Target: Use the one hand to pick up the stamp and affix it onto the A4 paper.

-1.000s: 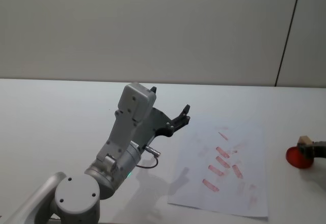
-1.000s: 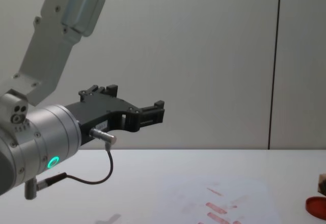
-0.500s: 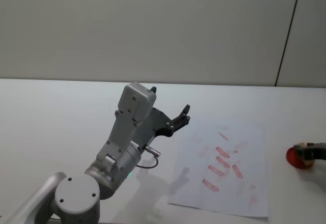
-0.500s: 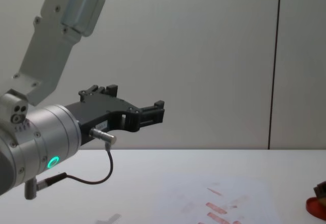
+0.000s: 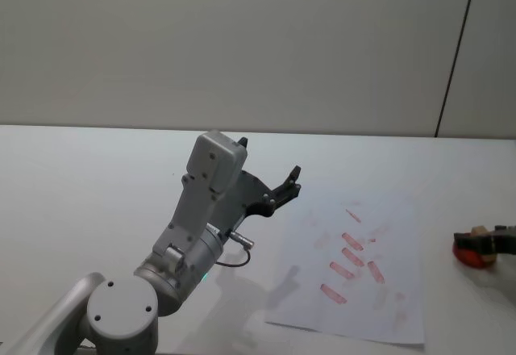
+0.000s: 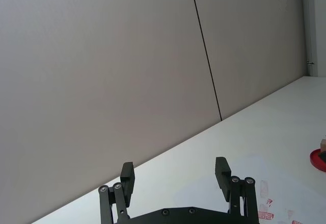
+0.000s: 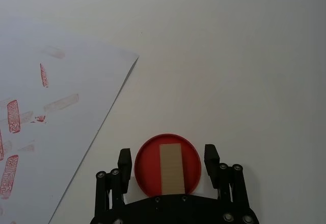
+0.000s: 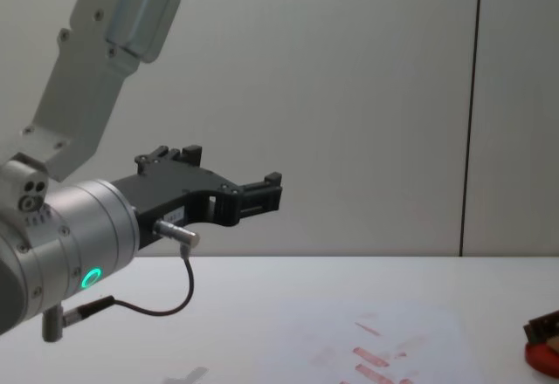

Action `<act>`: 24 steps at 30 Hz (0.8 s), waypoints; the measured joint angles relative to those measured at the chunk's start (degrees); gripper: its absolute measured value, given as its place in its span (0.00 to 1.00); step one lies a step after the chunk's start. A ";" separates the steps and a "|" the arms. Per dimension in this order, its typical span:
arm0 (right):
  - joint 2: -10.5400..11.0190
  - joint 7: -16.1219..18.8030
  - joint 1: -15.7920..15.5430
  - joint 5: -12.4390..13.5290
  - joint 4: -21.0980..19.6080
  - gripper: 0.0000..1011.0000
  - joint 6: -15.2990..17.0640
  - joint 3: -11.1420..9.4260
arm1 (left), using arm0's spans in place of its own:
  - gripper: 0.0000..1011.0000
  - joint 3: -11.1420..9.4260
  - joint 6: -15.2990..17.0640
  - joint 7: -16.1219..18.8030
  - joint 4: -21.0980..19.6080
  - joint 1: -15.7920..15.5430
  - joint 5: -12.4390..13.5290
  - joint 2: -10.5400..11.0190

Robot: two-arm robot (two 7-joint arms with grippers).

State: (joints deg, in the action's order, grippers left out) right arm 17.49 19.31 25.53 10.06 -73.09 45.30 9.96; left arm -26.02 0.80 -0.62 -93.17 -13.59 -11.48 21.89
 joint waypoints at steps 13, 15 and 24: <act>0.11 0.02 -0.78 0.46 -1.06 0.99 -2.53 -0.06 | 0.99 0.00 0.00 0.00 0.00 0.00 0.00 0.00; 0.16 -0.01 -1.02 0.66 -1.40 0.99 -3.20 -0.09 | 0.99 0.00 0.00 0.00 0.00 0.00 0.00 0.00; 0.46 -0.40 -2.97 2.09 -4.27 0.99 -8.67 -0.39 | 0.99 0.00 0.00 0.00 0.00 0.00 0.00 0.00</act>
State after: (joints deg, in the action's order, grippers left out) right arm 17.95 18.92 22.56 12.16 -77.36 36.63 9.57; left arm -26.03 0.80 -0.62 -93.17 -13.59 -11.48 21.89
